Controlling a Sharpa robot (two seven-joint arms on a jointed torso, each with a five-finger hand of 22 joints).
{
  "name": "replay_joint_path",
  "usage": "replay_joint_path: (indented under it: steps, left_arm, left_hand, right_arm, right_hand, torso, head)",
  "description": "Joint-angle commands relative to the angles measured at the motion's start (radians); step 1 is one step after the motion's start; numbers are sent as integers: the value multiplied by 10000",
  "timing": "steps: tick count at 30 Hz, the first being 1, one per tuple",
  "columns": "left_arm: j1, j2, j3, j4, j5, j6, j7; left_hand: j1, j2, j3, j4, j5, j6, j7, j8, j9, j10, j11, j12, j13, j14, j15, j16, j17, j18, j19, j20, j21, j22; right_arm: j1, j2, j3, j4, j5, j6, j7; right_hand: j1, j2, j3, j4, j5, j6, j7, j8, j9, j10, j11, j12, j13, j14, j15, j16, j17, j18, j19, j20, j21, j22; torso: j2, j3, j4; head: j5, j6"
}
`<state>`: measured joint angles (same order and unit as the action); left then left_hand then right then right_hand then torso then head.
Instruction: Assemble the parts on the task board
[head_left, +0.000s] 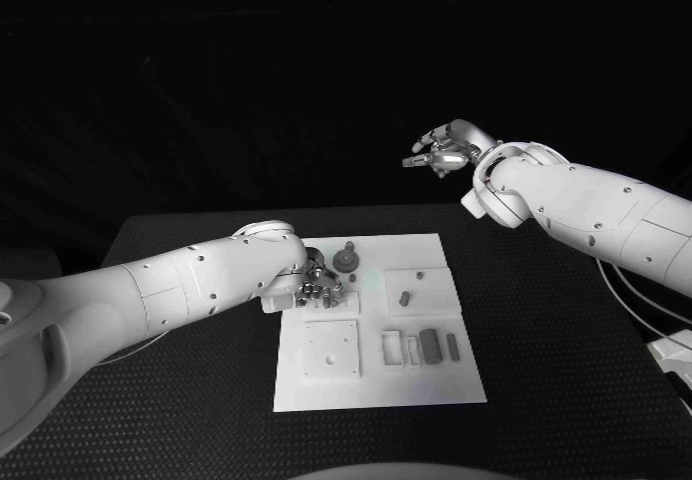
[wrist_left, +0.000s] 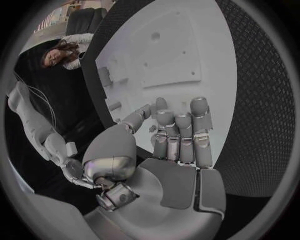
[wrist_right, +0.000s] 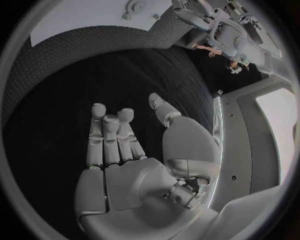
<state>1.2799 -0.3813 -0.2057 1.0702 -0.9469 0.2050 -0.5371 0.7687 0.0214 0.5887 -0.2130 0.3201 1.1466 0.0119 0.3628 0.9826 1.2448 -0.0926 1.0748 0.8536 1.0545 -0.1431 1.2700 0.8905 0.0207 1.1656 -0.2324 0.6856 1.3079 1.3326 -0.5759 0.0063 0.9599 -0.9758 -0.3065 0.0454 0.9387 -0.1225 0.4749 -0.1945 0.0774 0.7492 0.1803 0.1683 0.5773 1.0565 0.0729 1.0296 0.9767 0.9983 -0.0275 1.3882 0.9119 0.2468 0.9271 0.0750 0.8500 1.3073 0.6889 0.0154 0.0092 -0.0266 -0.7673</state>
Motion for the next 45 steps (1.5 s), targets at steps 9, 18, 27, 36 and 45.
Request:
replay_joint_path:
  steps: [9, 18, 27, 36, 45]
  left_arm:
    - [3, 75, 0, -49, -968, 187, 109]
    - [-1, 115, -3, -157, -1099, -37, 101]
    - [-4, 152, -3, -202, -1053, 61, 123]
    - [-34, 196, -9, -209, -911, 132, 119]
    - [-46, 207, -19, -186, -875, 50, 128]
  left_hand:
    - [689, 602, 747, -696, -61, -33, -13, -44, 31, -49, -58, 6, -18, 9, -54, 61, -19, 211, 66, -96, 3, 208]
    - [693, 616, 744, -674, -81, -53, -3, -68, 63, -68, -48, -3, -27, -13, -45, 52, -25, 201, 45, -87, -12, 206]
    - [687, 622, 737, -666, -90, -55, -1, -75, 75, -68, -45, -2, -29, -15, -43, 52, -27, 199, 43, -85, -14, 206]
    - [683, 628, 731, -660, -96, -57, 1, -82, 85, -66, -43, 0, -30, -15, -41, 54, -27, 198, 45, -85, -15, 206]
    - [678, 631, 725, -656, -99, -58, 3, -87, 93, -65, -42, 3, -31, -14, -41, 56, -28, 198, 46, -84, -15, 207]
  right_arm:
    - [-3, 32, 1, -1, -19, 115, 90]
    - [-3, 49, 1, 4, -19, 100, 85]
    - [-3, 62, 1, 1, -19, 110, 90]
    - [-3, 74, 1, -21, -18, 109, 96]
    - [-3, 103, 1, -115, 315, 150, 183]
  right_hand:
    - [-59, 31, -12, 29, 16, 7, 85, -56, -17, -36, 12, 50, -13, -29, -48, 57, -15, 149, -49, 5, -37, 172]
    - [-59, 35, -12, 29, 17, 5, 86, -57, -17, -38, 12, 53, -18, -30, -48, 58, -18, 150, -49, 6, -39, 172]
    - [-55, 40, -9, 27, 18, 6, 85, -56, -18, -39, 12, 55, -21, -31, -47, 59, -21, 149, -48, 6, -39, 172]
    - [-55, 37, -11, 25, 17, 6, 86, -56, -18, -41, 13, 58, -26, -33, -47, 60, -24, 149, -49, 6, -41, 173]
    - [-266, -2, 360, 60, 24, -116, 217, -71, 3, -907, 175, -2397, -1985, -982, 202, -2623, -1512, -49, -1465, 517, -1751, -672]
  torso:
    - [-3, 7, 5]
    - [3, 0, 12]
    - [-3, 3, 14]
    - [5, 1, 5]
    - [3, 3, -4]
  head:
    - [-19, -54]
    - [-24, -68]
    - [-29, -52]
    - [-23, -57]
    - [-48, -49]
